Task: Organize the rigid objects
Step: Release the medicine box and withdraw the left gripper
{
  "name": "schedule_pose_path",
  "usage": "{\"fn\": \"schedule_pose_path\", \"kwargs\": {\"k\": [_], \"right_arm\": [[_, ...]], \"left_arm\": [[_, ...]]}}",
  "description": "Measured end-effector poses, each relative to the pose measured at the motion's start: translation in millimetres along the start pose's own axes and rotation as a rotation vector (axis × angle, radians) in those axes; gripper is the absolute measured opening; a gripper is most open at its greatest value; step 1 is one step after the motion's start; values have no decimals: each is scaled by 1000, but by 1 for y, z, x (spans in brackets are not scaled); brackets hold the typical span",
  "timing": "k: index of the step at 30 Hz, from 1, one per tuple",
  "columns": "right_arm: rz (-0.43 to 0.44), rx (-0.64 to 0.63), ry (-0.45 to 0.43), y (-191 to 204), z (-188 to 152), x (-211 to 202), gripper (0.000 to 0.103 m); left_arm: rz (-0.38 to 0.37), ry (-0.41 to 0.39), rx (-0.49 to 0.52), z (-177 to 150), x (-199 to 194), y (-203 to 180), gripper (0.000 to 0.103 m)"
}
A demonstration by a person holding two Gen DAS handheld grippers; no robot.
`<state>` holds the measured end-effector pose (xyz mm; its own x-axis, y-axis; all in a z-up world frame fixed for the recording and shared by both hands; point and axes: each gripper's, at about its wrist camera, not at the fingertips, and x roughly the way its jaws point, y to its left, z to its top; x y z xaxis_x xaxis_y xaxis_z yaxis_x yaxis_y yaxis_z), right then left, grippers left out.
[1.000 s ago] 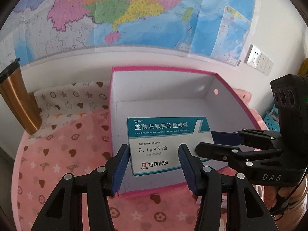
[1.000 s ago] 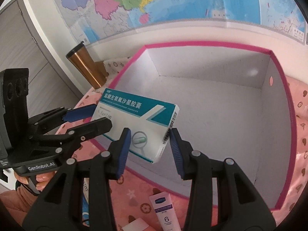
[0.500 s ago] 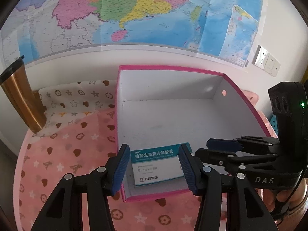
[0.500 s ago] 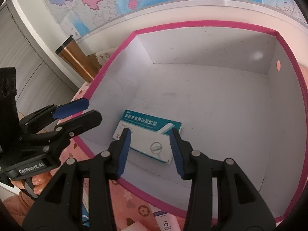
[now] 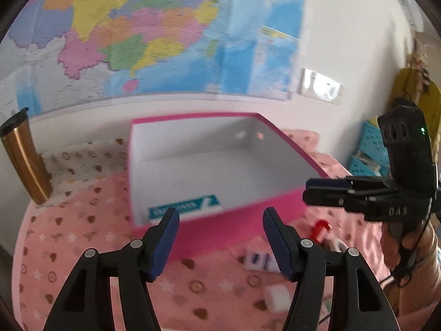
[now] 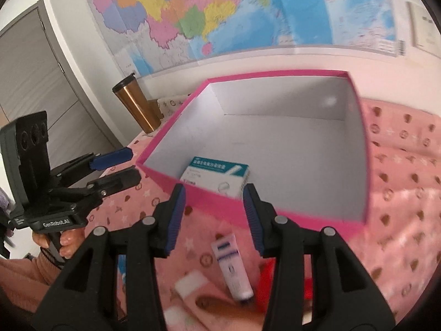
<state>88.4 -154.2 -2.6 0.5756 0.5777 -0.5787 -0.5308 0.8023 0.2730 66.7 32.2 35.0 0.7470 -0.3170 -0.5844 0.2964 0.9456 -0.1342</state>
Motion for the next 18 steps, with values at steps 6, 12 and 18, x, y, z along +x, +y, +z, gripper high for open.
{"fn": "schedule_pose_path", "kwargs": {"k": [6, 12, 18], "right_arm": [[-73, 55, 17, -16, -39, -26, 47], [-139, 143, 63, -42, -78, -35, 47], [-187, 204, 90, -62, -105, -40, 47]], "left_arm": [[-68, 53, 22, -22, 5, -25, 64], [-128, 116, 53, -41, 18, -49, 64], [-163, 179, 87, -55, 33, -73, 64]]}}
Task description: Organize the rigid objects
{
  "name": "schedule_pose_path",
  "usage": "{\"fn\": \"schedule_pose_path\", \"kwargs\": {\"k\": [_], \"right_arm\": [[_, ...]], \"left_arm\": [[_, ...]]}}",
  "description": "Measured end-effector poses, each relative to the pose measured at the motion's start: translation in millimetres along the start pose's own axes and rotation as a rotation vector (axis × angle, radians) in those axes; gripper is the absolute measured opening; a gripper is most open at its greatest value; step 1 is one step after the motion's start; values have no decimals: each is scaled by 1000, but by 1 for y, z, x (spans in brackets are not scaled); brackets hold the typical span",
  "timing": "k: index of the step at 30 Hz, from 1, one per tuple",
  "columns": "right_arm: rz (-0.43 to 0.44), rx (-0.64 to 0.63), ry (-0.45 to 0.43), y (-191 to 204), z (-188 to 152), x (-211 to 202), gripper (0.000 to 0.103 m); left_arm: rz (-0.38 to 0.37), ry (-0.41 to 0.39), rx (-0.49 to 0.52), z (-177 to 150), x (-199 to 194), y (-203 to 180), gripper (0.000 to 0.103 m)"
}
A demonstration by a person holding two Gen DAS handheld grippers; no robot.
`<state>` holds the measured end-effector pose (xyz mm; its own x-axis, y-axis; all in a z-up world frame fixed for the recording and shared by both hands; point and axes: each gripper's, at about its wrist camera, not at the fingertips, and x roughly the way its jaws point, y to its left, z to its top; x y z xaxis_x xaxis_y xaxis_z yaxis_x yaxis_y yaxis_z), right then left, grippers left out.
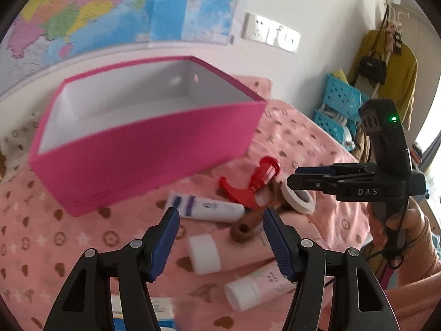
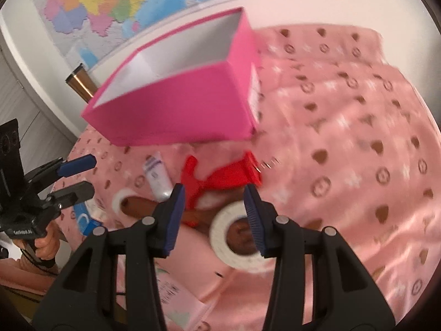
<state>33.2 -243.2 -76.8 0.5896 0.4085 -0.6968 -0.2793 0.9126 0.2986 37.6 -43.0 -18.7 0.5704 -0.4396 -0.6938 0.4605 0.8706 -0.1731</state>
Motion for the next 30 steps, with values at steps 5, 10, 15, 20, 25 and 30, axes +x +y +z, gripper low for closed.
{"fn": "schedule_pose_path", "kwargs": {"k": [5, 10, 15, 20, 25, 30], "right_arm": [[-86, -27, 5, -6, -12, -2, 47], [-99, -12, 16, -18, -18, 0, 46], [-111, -27, 24, -21, -18, 3, 47], [-108, -39, 41, -23, -19, 10, 40], [-94, -43, 28, -26, -19, 6, 20], [-145, 1, 4, -41, -17, -7, 17]], "left_arm": [[-3, 39, 1, -2, 14, -8, 64], [-2, 61, 0, -4, 21, -11, 64], [7, 69, -8, -5, 25, -13, 64], [11, 70, -13, -4, 26, -14, 64], [14, 74, -13, -2, 30, -15, 64], [13, 84, -16, -4, 34, -15, 64]]}}
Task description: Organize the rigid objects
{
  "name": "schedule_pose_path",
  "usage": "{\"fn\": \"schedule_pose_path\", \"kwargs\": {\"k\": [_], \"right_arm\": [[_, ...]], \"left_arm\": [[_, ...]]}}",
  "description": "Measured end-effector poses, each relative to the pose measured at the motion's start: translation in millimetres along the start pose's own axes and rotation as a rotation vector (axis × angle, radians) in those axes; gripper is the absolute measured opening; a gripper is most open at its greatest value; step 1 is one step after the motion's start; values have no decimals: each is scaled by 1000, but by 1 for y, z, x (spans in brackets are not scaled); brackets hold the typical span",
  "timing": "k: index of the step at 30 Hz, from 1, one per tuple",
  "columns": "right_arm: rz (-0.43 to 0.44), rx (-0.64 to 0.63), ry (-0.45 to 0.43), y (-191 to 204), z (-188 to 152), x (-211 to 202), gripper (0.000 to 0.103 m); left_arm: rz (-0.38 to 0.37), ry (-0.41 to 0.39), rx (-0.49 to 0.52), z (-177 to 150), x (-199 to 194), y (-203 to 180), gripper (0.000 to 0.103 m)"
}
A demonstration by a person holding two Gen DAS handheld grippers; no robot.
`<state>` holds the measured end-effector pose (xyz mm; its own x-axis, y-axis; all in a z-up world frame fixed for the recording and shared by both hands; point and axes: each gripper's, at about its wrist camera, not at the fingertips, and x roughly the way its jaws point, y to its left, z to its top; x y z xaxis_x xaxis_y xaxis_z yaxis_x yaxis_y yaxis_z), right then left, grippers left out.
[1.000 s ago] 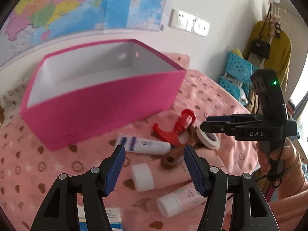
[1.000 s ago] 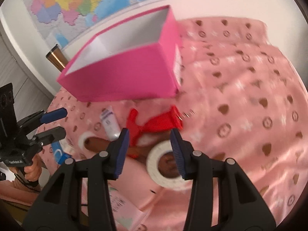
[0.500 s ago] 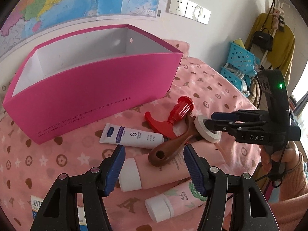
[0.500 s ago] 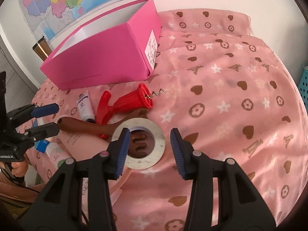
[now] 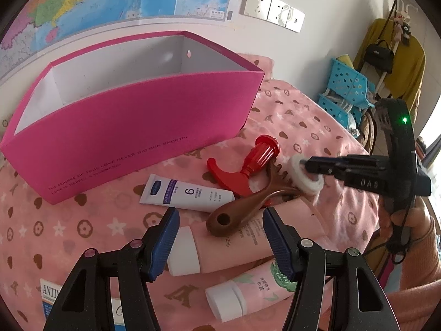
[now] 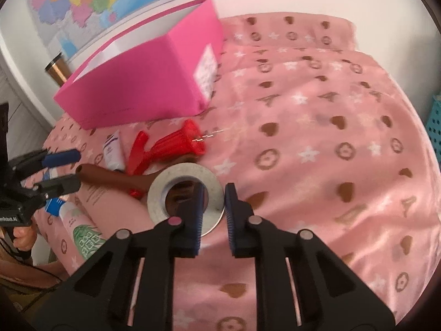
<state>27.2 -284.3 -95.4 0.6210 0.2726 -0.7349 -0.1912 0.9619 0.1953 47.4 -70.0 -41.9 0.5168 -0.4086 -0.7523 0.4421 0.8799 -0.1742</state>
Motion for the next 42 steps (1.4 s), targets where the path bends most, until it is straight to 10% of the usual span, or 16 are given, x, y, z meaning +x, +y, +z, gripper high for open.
{"fn": "schedule_pose_path", "kwargs": {"k": [5, 8, 16, 42], "right_arm": [[-111, 61, 7, -23, 1, -4, 17], [-135, 102, -20, -26, 2, -11, 35], [127, -7, 10, 19, 2, -4, 42], [313, 108, 23, 21, 2, 23, 45]], "left_arm": [[2, 11, -5, -2, 4, 1, 63], [4, 20, -14, -3, 7, 3, 59], [19, 27, -4, -3, 9, 1, 50], [4, 32, -26, -1, 10, 4, 42]]}}
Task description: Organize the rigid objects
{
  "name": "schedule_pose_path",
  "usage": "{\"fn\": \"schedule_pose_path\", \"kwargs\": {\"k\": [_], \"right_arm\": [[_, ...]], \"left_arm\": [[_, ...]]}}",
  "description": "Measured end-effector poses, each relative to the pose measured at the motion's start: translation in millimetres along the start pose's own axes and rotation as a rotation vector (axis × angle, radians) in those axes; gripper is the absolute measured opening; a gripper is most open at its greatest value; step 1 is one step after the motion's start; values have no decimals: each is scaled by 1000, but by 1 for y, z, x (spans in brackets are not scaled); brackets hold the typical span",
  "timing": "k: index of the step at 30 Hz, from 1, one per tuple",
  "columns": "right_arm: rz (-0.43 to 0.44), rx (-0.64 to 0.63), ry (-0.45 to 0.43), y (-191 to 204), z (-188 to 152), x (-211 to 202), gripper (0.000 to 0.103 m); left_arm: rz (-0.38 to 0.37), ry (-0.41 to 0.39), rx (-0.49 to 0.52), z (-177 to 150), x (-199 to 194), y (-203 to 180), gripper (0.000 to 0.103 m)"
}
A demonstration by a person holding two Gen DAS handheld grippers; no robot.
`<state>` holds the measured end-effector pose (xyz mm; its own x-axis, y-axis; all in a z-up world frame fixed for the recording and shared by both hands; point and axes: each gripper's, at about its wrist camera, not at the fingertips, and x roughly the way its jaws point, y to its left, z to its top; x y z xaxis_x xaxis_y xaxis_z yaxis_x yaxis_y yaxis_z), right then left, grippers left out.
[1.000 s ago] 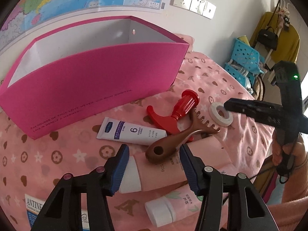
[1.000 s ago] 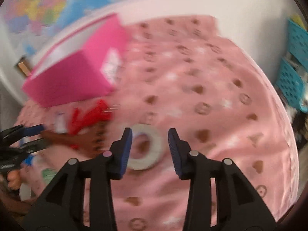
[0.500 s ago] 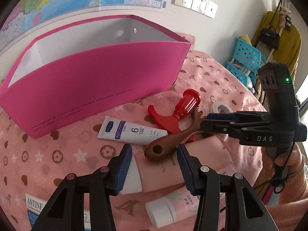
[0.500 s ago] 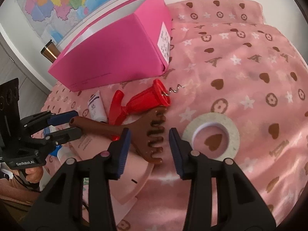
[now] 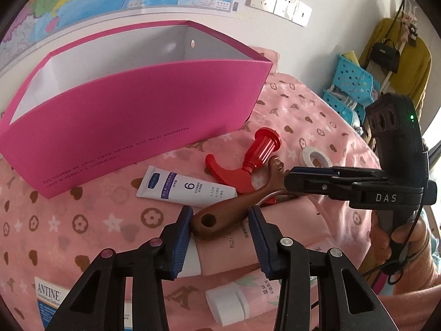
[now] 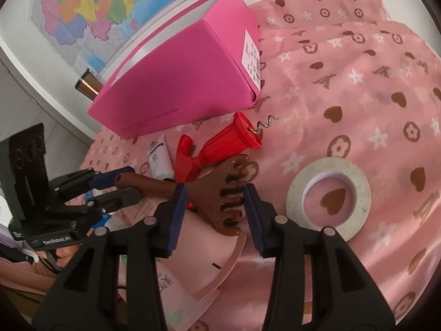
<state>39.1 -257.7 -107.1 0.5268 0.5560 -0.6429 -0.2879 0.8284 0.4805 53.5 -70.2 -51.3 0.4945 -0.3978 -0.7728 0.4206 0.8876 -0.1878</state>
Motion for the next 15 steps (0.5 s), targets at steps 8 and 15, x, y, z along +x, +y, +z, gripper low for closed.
{"fn": "schedule_pose_path", "kwargs": {"k": [8, 15], "right_arm": [[24, 19, -37, 2, -1, -10, 45], [32, 9, -63, 9, 2, -21, 45]], "left_arm": [[-26, -22, -18, 1, -8, 1, 42], [-31, -59, -8, 5, -22, -2, 42]]}}
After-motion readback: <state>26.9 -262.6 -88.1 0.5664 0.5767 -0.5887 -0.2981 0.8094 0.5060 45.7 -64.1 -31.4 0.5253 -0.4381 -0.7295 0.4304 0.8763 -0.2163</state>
